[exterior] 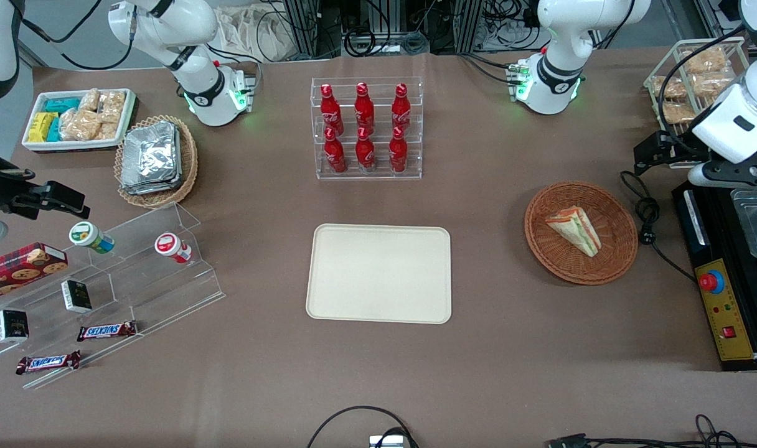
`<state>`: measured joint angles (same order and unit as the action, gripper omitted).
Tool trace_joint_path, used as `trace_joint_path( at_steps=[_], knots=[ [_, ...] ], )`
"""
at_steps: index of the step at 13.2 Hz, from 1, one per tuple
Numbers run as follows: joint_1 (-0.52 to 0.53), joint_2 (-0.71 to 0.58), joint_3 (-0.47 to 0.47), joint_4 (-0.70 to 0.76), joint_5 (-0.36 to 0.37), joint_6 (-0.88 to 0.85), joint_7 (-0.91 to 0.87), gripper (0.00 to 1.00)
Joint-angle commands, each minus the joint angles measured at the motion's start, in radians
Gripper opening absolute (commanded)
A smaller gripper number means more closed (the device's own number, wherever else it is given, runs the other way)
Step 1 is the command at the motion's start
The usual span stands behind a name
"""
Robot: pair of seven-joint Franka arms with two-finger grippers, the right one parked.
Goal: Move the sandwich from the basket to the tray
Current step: 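Move the left gripper over the wrapped sandwich in the wicker basket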
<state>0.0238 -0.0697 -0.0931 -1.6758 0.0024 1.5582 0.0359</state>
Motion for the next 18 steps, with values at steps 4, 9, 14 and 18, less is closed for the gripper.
trace_joint_path(
  at_steps=[4, 9, 14, 18],
  knots=[
    [-0.008, 0.010, 0.004, 0.021, -0.015, -0.037, -0.014, 1.00],
    [0.010, 0.022, 0.009, -0.094, -0.012, 0.040, -0.111, 1.00],
    [0.012, -0.042, 0.009, -0.381, 0.008, 0.300, -0.262, 1.00],
    [0.012, -0.082, 0.006, -0.570, 0.013, 0.502, -0.396, 1.00]
  ],
)
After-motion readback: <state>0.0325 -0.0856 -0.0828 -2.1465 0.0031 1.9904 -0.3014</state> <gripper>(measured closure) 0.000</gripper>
